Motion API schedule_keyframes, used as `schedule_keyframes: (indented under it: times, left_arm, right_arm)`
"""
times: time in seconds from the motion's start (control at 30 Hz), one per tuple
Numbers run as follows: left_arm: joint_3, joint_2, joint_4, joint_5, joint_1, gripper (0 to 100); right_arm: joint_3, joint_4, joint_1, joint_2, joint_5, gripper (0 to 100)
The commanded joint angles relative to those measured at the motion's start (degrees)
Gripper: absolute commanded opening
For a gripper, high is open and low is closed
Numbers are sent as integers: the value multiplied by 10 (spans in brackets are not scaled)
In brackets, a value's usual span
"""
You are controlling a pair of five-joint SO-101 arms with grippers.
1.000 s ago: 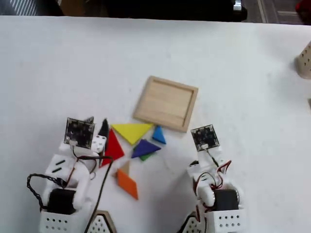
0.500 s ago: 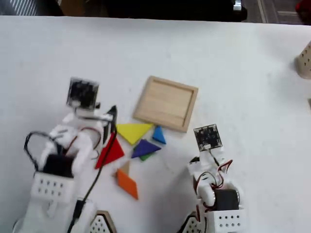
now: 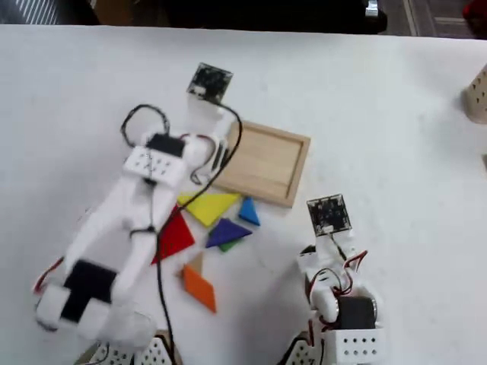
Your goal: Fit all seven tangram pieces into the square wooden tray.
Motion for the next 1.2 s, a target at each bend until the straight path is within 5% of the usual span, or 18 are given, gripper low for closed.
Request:
schedule_keyframes:
  times: [0.0,0.13,0.37,0.63,0.8,0.97,1.17]
  left_arm:
    - [-152,145,-14,12,10,160]
    - [-224,246,-4,0,9,161]
    - [-338,357,57,-26,5,158]
    - [-398,393,143,-25,17,155]
    - [-400,392,167,-25,63,14]
    - [-399,389,182,-25,102,20]
    - [-404,387,181,84,135,23]
  right_arm:
    - [4,-9,7,-6,7,21]
    - [4,-9,7,-6,11,21]
    - [4,-9,5,-6,142,19]
    - [4,-9,5,-6,143,19]
    - [4,-9,6,-6,143,19]
    - [4,-9,6,-6,145,19]
    - [4,-9,6,-6,148,19]
